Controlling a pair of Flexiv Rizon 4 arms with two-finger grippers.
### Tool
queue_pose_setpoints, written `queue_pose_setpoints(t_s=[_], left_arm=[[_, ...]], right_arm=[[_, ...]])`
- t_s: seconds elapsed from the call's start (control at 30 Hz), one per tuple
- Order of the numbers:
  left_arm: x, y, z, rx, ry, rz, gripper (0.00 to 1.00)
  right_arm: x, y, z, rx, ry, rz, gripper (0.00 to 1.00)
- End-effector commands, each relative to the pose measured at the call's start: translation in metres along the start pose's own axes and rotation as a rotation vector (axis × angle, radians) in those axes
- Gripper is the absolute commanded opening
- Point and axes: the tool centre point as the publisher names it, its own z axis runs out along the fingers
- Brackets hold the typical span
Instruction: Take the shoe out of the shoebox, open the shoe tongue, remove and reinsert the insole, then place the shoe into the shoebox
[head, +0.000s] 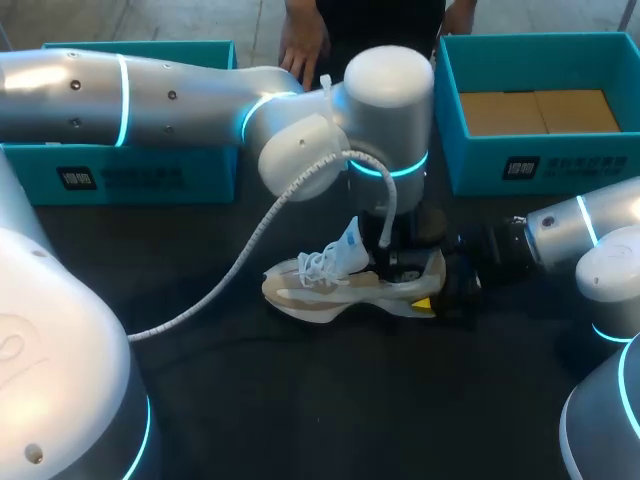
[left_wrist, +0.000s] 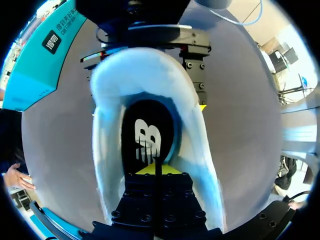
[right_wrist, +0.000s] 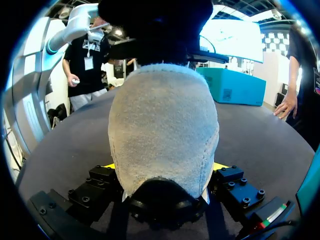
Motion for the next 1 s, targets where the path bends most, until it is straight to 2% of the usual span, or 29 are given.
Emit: queue_pose_setpoints(t_s=[0.03,0.5,0.73,1.0], left_arm=[[-0.002,0.014,-0.017,0.023,0.01,-0.016,0.0],[0.001,0.023,-0.038,0.075,0.113,-0.027,0.0],[0.008,0.027,-0.053,0.159,0.124,-0.059,0.0],[0.013,0.013,-0.069,0.217,0.116,-0.046,0.0]], right_arm=[[0.0,0.0,0.001,0.005,-0.001,0.001,0.0],[0.0,0.0,0.001,0.005,-0.001,0.001,0.0],[0.0,0.0,0.001,0.005,-0.001,0.001,0.0],[0.0,0.0,0.001,0.005,-0.001,0.001,0.0]])
